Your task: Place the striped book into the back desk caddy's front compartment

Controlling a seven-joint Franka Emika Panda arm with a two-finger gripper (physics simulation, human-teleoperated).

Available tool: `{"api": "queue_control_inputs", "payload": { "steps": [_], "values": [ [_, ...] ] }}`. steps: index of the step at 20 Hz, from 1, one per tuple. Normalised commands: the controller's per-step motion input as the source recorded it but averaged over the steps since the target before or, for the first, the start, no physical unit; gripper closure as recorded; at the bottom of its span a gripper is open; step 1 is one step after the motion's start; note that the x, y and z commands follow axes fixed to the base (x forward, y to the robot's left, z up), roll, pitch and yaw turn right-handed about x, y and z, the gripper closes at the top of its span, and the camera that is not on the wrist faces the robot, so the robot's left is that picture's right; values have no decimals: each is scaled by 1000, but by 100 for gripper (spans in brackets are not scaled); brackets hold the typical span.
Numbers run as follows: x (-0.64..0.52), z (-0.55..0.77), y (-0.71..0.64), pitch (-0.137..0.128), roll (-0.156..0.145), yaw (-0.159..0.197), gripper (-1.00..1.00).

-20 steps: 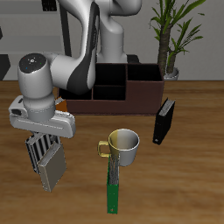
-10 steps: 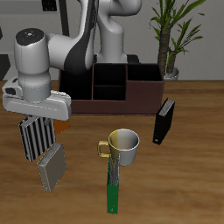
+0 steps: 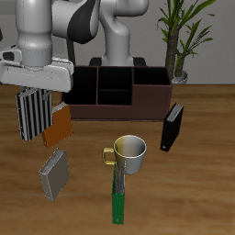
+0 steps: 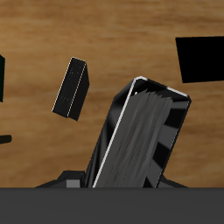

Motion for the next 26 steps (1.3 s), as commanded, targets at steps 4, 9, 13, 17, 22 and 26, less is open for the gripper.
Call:
{"api": "queue_control_inputs", "payload": {
  "steps": [4,9,13,17,22,26],
  "values": [
    [-405,624,135,-82,6,81,100],
    [-452,479,222,-59,-10,34,100],
    [-484,315,284,7,-46,0,100],
    [-574,264,399,-3,25,42,100],
    [-392,169,310,-30,33,63,100],
    [-329,3,336,21,30,56,100]
  ]
}}
